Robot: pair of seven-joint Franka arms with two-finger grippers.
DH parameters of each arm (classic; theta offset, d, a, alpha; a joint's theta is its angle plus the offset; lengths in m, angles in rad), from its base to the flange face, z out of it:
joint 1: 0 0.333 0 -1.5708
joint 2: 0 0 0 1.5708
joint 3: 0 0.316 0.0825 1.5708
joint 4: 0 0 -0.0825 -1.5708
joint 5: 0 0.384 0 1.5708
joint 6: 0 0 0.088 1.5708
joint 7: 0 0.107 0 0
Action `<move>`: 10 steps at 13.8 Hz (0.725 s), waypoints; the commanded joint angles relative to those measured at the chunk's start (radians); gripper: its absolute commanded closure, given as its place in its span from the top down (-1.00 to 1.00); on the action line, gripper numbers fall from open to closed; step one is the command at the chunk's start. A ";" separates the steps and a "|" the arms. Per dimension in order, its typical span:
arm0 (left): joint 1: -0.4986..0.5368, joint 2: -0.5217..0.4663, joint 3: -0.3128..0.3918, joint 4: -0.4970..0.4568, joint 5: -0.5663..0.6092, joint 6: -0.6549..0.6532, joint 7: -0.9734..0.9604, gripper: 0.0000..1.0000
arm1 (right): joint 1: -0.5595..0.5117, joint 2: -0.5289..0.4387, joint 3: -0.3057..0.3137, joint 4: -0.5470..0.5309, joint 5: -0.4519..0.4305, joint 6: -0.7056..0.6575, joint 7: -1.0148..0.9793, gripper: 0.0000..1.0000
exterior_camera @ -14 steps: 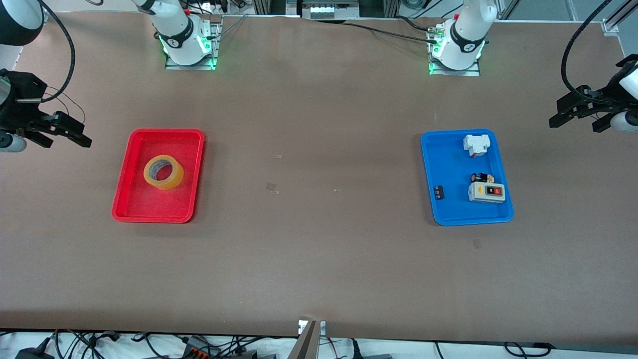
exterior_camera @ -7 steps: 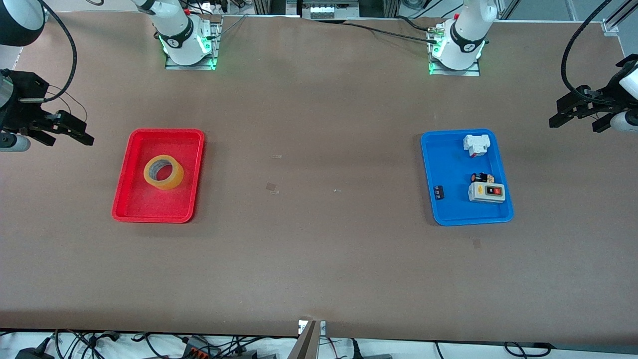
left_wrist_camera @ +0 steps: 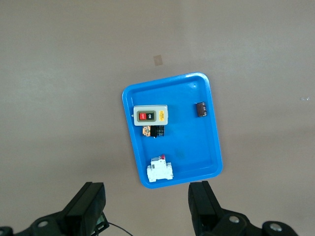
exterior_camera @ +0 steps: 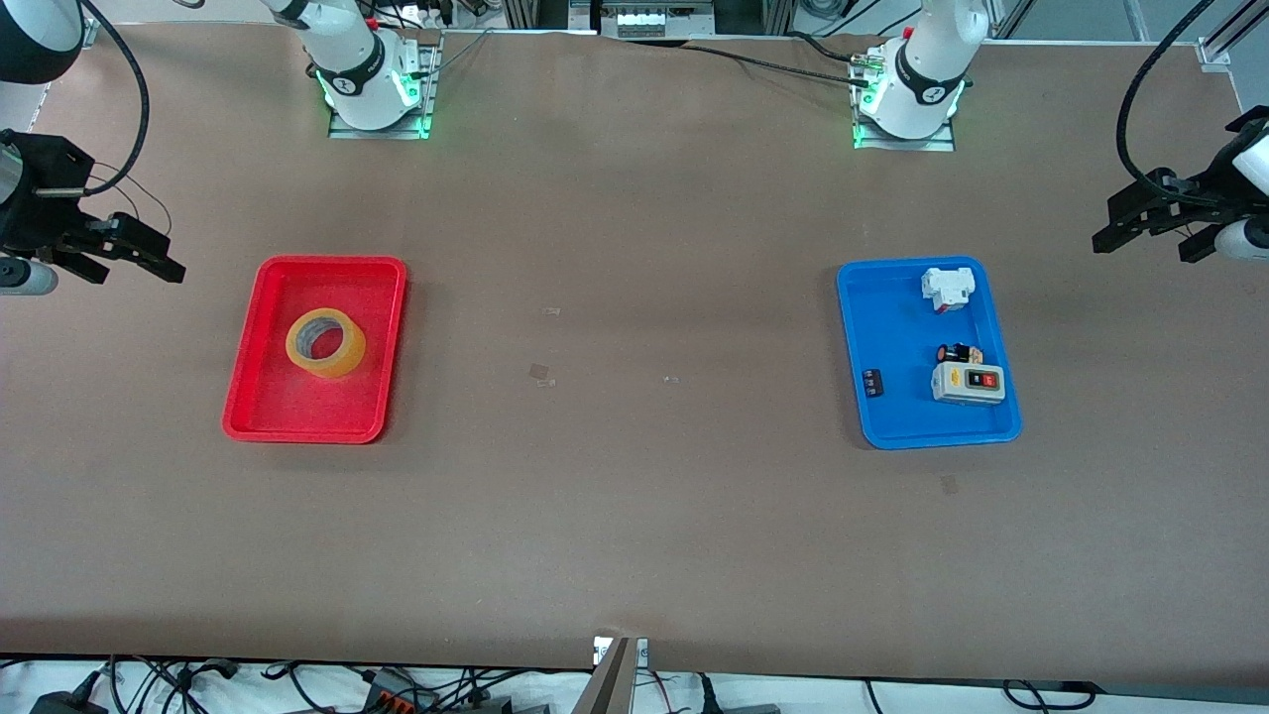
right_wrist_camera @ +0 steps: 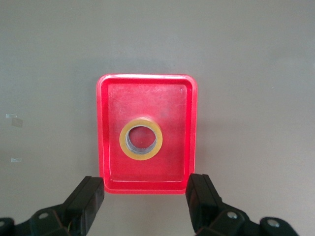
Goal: Place and move tape with both arms
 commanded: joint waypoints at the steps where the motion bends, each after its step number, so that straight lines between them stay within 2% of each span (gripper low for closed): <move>1: -0.004 -0.019 -0.002 -0.008 0.005 -0.006 0.016 1.00 | -0.024 -0.034 0.021 -0.015 0.012 -0.015 -0.020 1.00; 10: -0.004 -0.019 -0.002 -0.008 0.005 -0.013 0.014 1.00 | -0.020 -0.034 0.021 -0.018 0.011 -0.024 -0.003 1.00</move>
